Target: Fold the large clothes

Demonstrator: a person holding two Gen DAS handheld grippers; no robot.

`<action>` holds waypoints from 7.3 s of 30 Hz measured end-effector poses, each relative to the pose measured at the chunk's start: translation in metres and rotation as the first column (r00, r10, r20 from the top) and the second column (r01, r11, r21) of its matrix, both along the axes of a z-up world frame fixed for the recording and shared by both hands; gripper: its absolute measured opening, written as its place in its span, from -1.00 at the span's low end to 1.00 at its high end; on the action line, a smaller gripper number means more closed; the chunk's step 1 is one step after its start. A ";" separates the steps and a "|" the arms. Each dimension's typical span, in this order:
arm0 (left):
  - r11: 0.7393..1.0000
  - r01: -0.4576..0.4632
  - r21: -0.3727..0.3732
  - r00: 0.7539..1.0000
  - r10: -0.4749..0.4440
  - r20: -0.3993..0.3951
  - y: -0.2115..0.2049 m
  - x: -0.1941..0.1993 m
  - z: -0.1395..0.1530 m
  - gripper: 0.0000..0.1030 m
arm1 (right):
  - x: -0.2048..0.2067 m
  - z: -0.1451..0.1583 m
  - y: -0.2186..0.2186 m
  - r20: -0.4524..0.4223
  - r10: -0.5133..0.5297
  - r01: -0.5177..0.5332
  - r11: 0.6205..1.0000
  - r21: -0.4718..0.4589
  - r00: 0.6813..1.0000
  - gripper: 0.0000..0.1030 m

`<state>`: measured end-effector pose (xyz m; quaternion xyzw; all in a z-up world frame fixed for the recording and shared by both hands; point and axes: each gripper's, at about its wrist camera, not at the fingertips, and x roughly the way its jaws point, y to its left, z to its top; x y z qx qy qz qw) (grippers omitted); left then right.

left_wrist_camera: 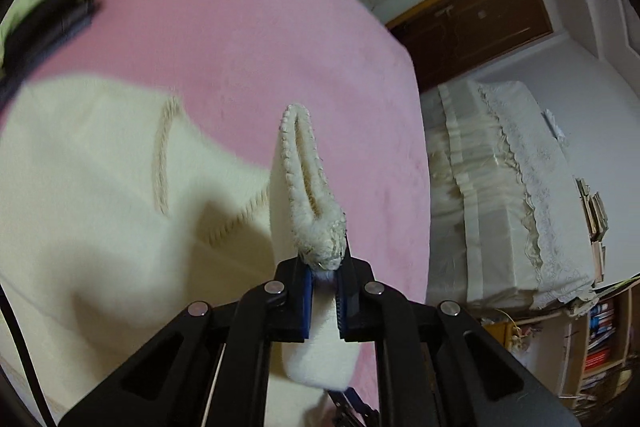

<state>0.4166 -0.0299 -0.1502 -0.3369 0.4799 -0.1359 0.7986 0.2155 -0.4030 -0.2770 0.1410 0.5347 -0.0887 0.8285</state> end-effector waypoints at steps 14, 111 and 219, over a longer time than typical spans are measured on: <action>0.970 -0.157 0.187 0.942 0.204 -0.266 0.075 -0.048 -0.102 -0.87 | 0.028 -0.004 0.017 0.082 0.174 -0.170 0.984 -0.060 0.981 -0.26; 0.839 -0.106 0.534 0.977 0.189 -0.103 0.069 -0.058 -0.142 -0.90 | 0.126 -0.004 -0.055 0.225 -0.194 0.127 0.952 0.280 0.955 -0.99; 0.976 -0.037 -0.216 0.993 0.011 -0.121 0.302 -0.418 -0.101 -0.85 | -0.196 0.090 0.116 0.195 0.127 -0.220 0.776 0.591 0.973 -0.81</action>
